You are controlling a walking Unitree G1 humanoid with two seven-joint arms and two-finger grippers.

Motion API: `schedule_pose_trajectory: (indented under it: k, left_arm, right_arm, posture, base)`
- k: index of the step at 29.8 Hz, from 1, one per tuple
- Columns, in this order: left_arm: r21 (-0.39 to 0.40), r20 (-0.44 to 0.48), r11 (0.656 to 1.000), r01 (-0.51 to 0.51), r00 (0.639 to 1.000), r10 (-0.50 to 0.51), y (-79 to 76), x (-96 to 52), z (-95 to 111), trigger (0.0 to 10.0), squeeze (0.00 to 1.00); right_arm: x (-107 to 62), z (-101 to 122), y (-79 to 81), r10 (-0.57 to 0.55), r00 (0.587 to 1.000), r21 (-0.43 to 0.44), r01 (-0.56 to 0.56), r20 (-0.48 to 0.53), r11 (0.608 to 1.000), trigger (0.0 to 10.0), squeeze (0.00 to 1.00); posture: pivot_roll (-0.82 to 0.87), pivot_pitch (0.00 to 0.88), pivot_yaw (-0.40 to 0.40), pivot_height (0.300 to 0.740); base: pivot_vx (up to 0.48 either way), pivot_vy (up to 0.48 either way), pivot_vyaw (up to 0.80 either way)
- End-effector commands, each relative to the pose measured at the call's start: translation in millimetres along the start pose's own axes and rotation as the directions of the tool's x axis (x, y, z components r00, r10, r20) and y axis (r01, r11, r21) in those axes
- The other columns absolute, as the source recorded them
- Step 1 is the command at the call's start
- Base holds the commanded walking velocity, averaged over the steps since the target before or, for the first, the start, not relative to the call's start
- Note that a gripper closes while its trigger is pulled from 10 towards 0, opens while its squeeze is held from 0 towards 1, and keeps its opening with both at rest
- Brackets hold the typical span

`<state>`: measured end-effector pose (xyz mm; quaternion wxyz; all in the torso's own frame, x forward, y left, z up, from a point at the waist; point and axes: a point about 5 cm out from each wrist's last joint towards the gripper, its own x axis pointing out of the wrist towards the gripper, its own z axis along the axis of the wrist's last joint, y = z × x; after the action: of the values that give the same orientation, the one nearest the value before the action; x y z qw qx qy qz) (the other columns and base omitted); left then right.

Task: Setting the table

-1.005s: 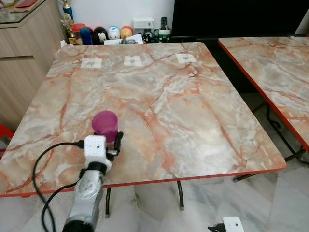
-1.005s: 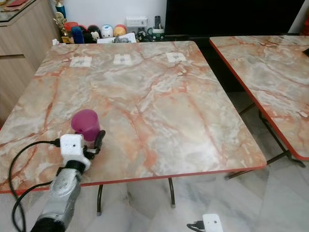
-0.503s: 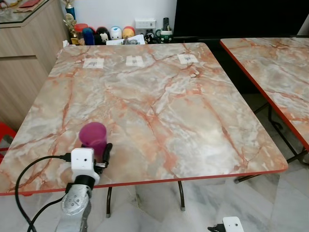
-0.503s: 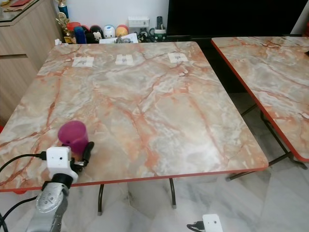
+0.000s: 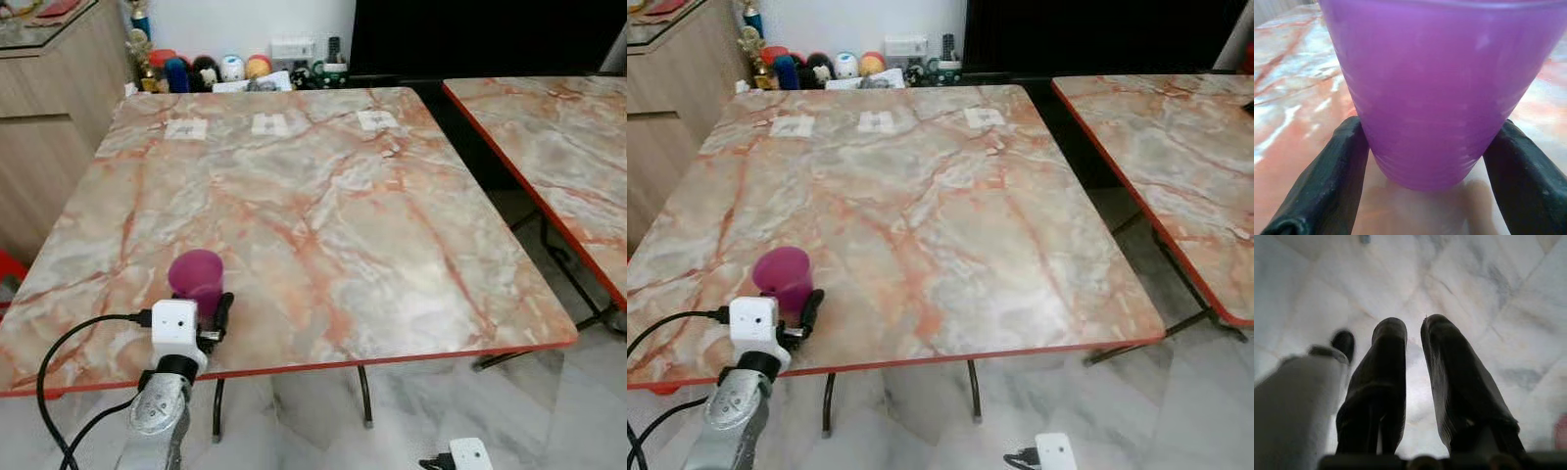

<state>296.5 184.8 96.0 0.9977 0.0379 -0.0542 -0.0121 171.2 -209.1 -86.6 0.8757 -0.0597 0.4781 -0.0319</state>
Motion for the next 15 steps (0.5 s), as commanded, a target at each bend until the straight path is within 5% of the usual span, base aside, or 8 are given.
schedule_pose_trajectory:
  k: [1, 15]
  left_arm:
    - [0.029, -0.021, 0.999, -0.021, 1.0, 0.021, 7.8, -4.0, -2.2, 10.0, 0.0]
    - [0.023, -0.017, 0.999, -0.031, 0.999, 0.031, 9.0, -2.5, 1.0, 10.0, 0.0]
  right_arm:
    - [0.7, 4.4, 1.4, -0.003, 1.0, 0.005, 0.003, 0.013, 1.0, 10.0, 0.0]
    - [0.9, 5.3, 1.3, -0.003, 1.0, 0.005, 0.002, 0.013, 1.0, 10.0, 0.0]
  posture:
    - [0.02, 0.104, -0.031, 0.74]
    - [0.02, 0.114, -0.034, 0.74]
  base:
    - [0.0, -0.394, 0.0]
    - [0.0, -0.396, 0.0]
